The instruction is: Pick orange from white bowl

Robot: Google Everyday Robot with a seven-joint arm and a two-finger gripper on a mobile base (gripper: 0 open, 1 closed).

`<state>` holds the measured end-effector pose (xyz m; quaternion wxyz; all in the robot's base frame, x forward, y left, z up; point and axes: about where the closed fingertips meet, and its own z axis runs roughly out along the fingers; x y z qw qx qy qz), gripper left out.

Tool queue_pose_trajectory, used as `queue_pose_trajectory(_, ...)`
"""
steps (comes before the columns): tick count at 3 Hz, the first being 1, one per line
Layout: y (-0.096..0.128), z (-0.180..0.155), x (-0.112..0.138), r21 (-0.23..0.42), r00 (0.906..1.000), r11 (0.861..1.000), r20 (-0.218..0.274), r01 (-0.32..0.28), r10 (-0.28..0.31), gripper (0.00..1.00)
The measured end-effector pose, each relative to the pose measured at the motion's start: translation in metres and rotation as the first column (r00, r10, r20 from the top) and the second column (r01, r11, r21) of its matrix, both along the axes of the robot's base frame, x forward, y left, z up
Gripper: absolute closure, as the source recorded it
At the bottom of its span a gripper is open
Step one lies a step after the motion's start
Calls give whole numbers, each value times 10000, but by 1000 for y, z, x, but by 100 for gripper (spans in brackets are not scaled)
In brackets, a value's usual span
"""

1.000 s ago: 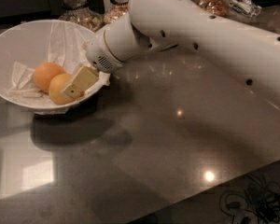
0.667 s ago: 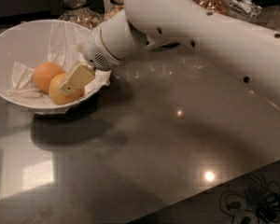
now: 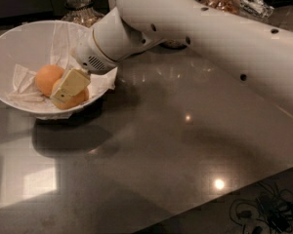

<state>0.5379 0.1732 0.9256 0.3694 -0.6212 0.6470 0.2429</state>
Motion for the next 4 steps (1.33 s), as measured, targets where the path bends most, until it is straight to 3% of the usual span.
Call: queue_pose_trajectory(4,2,-35,16,-534,9970,9986,-769,53,-95,28)
